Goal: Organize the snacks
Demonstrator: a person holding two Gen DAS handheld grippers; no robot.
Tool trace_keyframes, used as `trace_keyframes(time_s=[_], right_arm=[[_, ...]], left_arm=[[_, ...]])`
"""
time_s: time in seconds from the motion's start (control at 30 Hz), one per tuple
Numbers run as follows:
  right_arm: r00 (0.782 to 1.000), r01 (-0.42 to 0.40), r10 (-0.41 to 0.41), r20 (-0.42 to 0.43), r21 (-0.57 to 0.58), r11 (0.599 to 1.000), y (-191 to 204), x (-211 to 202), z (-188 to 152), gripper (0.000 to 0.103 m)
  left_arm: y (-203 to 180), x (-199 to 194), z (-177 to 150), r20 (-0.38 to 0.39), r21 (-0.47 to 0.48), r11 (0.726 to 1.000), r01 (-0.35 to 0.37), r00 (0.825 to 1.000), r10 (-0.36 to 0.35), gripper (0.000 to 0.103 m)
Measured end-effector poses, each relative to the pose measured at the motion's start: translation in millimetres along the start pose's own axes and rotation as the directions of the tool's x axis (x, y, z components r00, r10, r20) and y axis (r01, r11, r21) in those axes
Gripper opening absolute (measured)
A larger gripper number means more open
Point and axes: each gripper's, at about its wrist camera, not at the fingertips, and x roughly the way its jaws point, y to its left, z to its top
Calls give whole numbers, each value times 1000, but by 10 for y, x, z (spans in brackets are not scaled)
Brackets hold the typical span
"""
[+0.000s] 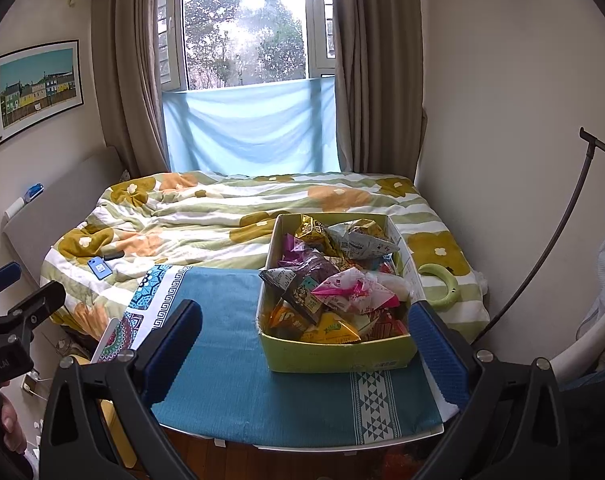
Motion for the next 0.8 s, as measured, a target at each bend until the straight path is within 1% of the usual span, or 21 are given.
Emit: trace_keyframes(time_s=[0.23, 0.3, 0.37, 0.53, 0.67, 0.8], right_arm=[[1000, 0, 0, 0, -2, 1000, -14, 27, 11, 102], [1000, -1, 1, 0, -2, 1000, -15, 30, 12, 102], [1000, 0, 0, 1, -2, 1000, -14, 27, 11, 102], [1000, 3, -3, 1, 0, 1000, -23, 42, 22, 102], [1000, 5, -5, 3, 1, 1000, -26, 78, 50, 102], [1000, 10, -10, 7, -5, 1000, -27, 87, 60, 102]], left_arm=[[2, 4, -1, -4, -2, 1000, -2, 1000, 2, 103], [0, 0, -3, -2, 6, 1000, -13, 1000, 13, 103], [-25, -10, 3, 7, 16, 999, -28, 1000, 28, 103], [-48, -29, 23, 20, 20, 999, -26, 999, 26, 103], [-76, -40, 40, 33, 22, 999, -44, 999, 43, 103], [-80, -42, 50, 35, 20, 999, -32, 999, 31, 103]])
